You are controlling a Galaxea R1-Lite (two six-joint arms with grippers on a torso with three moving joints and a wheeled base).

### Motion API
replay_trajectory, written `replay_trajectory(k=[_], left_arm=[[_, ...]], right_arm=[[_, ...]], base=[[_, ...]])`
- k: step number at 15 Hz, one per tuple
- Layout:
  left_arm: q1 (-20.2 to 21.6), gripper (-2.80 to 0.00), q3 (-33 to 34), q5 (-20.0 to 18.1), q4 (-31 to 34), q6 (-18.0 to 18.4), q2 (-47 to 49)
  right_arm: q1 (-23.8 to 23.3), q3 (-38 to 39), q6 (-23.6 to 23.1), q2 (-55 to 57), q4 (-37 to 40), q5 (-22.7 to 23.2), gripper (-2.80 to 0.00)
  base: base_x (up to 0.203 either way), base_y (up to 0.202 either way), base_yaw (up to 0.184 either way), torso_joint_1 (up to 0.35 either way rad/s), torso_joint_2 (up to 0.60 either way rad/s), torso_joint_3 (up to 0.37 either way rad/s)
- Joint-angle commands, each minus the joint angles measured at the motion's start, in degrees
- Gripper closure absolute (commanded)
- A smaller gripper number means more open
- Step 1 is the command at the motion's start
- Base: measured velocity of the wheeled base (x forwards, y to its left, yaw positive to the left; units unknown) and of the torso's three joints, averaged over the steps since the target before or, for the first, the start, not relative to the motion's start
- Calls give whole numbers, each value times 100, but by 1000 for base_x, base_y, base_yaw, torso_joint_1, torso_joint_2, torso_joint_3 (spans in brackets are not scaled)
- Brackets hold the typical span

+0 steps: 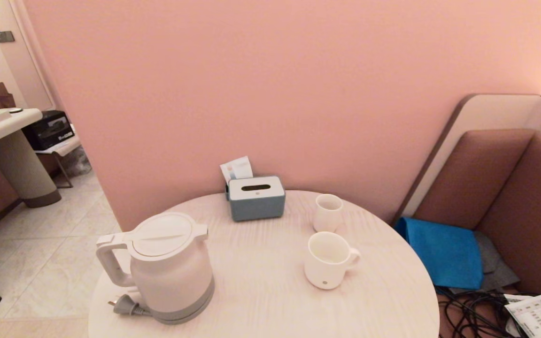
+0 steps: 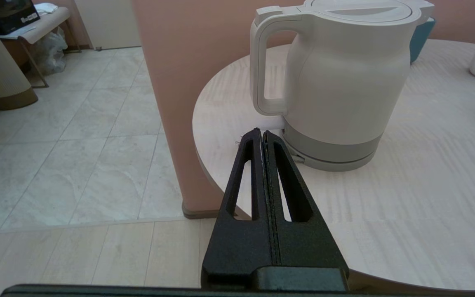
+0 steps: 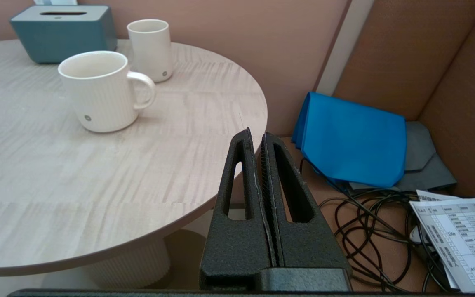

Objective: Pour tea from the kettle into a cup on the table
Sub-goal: Pick up the kettle

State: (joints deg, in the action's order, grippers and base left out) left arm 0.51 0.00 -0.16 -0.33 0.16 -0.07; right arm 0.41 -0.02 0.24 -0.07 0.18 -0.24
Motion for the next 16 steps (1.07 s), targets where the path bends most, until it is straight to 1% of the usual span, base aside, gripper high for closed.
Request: replay_trajectory(k=[1, 6, 8, 10, 11, 14, 16], left_arm=[[2, 0, 0, -2, -2, 2, 7], [10, 0, -9, 16, 16, -7, 7], [10, 0, -172, 29, 74, 6, 44], [10, 0, -969, 60, 138, -66, 537], [9, 0, -1544, 64, 222, -136, 1062], [5, 0, -3443, 56, 786, -345, 3448], [-26, 0, -4418, -32, 1147, -606, 4954]], right_arm=[[2, 1, 2, 7, -1, -2, 0], [2, -5, 2, 7, -1, -2, 0], [2, 1, 2, 7, -1, -2, 0], [2, 2, 2, 7, -1, -2, 0], [2, -3, 2, 7, -1, -2, 0], [2, -6, 2, 7, -1, -2, 0], [2, -5, 2, 7, -1, -2, 0]], base=[[0, 0, 0, 0, 0, 0], [0, 0, 0, 0, 0, 0], [0, 0, 0, 0, 0, 0], [0, 0, 0, 0, 0, 0], [0, 0, 0, 0, 0, 0], [0, 0, 0, 0, 0, 0], [0, 0, 0, 0, 0, 0]])
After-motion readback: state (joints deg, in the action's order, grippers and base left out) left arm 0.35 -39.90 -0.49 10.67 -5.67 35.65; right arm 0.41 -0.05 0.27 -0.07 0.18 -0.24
